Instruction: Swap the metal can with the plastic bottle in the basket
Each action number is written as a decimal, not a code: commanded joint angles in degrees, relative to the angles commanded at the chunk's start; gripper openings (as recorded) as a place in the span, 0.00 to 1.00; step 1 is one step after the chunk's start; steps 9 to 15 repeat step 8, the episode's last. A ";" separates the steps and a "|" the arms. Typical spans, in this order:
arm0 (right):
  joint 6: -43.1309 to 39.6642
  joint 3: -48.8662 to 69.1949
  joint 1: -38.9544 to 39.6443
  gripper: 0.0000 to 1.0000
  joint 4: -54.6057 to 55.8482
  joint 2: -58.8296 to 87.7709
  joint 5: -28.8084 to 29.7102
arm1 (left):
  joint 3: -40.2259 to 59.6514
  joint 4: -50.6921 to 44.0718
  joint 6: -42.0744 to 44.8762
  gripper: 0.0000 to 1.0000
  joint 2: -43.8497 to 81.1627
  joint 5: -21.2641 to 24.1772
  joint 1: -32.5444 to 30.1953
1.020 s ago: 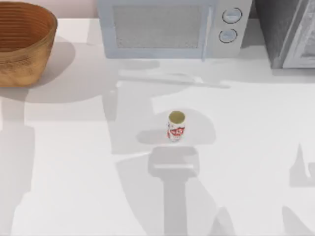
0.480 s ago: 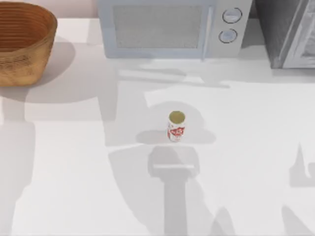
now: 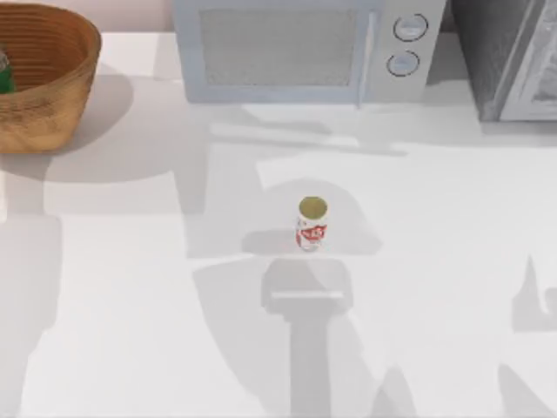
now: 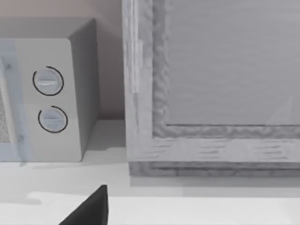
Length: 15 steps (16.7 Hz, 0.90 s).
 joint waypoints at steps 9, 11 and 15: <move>0.00 0.00 0.00 1.00 0.00 0.00 0.00 | 0.00 0.00 0.00 1.00 0.00 0.00 0.00; 0.00 0.00 0.00 1.00 0.00 0.00 0.00 | 0.00 0.00 0.00 1.00 0.00 0.00 0.00; 0.00 0.00 0.00 1.00 0.00 0.00 0.00 | 0.00 0.00 0.00 1.00 0.00 0.00 0.00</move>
